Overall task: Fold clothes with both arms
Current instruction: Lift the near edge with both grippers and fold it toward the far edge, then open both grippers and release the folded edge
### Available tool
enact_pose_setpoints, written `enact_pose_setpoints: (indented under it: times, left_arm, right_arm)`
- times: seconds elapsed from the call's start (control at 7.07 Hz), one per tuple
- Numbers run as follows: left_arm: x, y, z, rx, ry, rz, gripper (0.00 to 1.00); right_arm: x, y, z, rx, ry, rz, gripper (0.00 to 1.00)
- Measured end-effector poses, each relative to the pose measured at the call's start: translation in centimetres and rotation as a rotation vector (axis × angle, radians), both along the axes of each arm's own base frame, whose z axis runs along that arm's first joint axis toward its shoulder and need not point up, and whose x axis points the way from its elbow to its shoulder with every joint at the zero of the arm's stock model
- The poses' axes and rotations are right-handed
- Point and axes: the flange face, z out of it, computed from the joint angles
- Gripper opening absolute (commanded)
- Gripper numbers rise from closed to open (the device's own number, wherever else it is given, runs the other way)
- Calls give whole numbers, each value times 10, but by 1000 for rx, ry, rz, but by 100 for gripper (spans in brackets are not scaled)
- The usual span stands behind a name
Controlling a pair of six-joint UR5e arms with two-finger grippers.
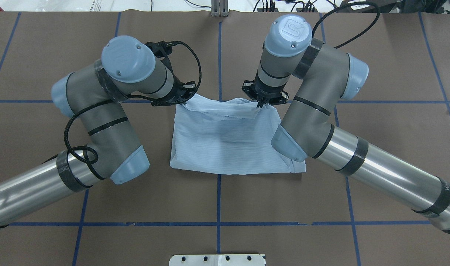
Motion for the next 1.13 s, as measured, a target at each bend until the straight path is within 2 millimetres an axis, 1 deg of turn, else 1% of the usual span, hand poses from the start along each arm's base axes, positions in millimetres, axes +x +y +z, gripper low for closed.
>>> enact_pose_setpoints:
  times: [0.14,0.28,0.42,0.57,0.71,0.99,1.13]
  left_arm:
    - [-1,-9,3,5,-2,1,0]
    - [2,-16,9,10,1,2,0]
    - [6,-20,14,14,5,2,0]
    - [9,-23,15,16,9,2,12]
    - [12,-24,14,16,12,2,99]
    - [13,-24,14,11,10,0,100]
    - [12,-26,15,7,7,-3,100]
  right_arm:
    - [-8,-14,3,6,0,2,0]
    - [-17,-25,7,7,1,4,0]
    - [-22,-30,9,8,0,4,0]
    - [-23,-32,8,12,-5,6,44]
    - [-23,-34,9,16,-10,8,99]
    - [-27,-41,18,26,-23,12,100]
    - [-25,-47,22,34,-30,13,100]
